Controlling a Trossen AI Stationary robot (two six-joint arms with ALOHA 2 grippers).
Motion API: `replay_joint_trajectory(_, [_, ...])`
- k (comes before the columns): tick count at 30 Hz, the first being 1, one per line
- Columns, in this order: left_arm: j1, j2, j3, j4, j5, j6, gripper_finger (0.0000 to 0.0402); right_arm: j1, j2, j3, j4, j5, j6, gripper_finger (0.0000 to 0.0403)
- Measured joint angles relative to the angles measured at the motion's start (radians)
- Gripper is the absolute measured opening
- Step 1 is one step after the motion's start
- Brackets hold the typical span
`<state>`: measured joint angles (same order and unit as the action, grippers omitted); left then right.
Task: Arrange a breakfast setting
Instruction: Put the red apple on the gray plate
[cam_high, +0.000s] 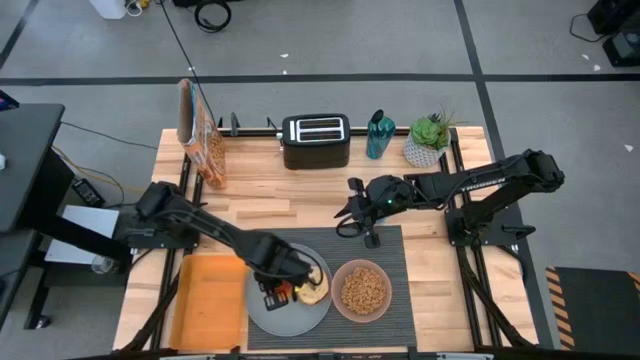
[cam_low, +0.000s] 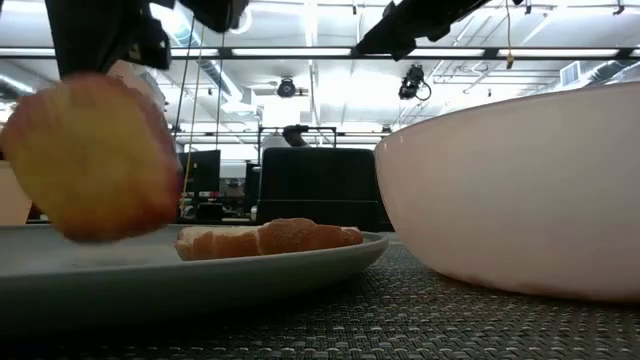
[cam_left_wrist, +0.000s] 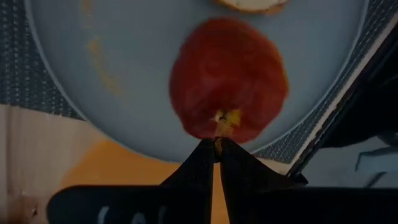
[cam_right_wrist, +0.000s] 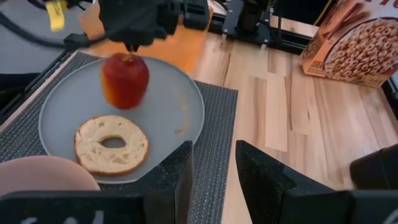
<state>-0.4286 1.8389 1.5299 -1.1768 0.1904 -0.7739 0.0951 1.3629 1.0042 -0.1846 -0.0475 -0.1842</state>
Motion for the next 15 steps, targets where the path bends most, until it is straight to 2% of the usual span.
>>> replay_joint_trajectory(5, [0.001, 0.028, 0.0, 0.003, 0.025, 0.023, 0.0021, 0.008, 0.0, 0.0, -0.004, 0.0, 0.001, 0.0128])
replay_joint_trajectory(15, [0.001, 0.027, 0.0, 0.028, 0.01, 0.041, 0.0028, 0.008, 0.0, 0.0, -0.004, 0.0, 0.005, 0.0128])
